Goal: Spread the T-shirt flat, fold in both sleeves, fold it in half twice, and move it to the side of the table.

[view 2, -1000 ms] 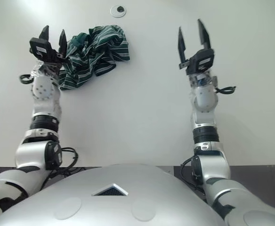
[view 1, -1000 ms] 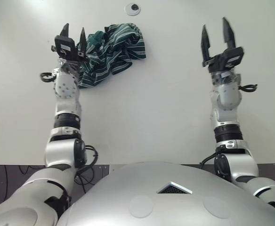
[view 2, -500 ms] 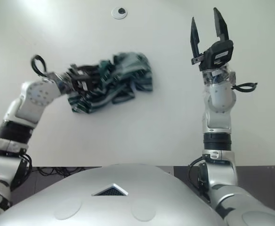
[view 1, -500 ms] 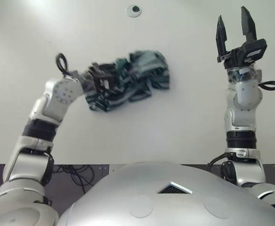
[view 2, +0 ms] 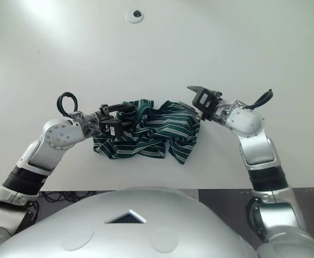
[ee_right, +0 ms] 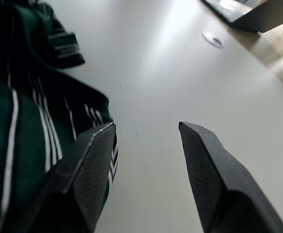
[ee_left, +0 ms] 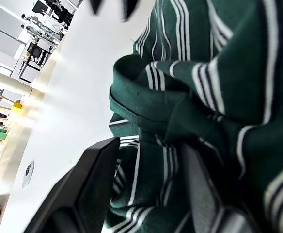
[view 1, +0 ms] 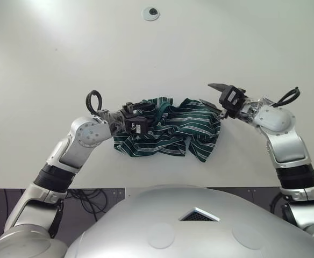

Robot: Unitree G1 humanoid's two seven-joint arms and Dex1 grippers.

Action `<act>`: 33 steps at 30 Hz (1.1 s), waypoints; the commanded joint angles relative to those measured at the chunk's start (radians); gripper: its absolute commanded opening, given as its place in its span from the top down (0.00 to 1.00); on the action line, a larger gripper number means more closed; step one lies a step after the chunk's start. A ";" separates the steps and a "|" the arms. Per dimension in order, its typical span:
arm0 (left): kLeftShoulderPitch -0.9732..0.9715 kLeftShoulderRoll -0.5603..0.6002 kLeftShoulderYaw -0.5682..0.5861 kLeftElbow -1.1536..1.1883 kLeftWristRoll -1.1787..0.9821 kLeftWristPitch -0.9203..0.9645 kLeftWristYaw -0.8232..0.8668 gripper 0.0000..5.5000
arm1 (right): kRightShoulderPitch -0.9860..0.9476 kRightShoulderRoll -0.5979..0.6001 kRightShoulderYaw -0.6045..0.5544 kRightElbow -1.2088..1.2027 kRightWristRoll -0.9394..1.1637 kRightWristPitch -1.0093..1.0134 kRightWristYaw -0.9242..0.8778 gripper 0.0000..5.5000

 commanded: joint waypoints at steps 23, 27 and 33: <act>0.054 -0.011 -0.003 -0.040 0.023 0.011 0.008 0.60 | -0.181 0.034 -0.020 0.253 0.283 0.419 0.167 0.56; 0.048 -0.012 -0.007 -0.041 0.025 0.010 0.012 0.60 | -0.156 0.019 0.006 0.231 0.277 0.429 0.201 0.62; 0.041 -0.013 -0.005 -0.038 0.023 0.014 0.017 0.60 | -0.134 0.011 -0.003 0.185 0.305 0.464 0.227 0.79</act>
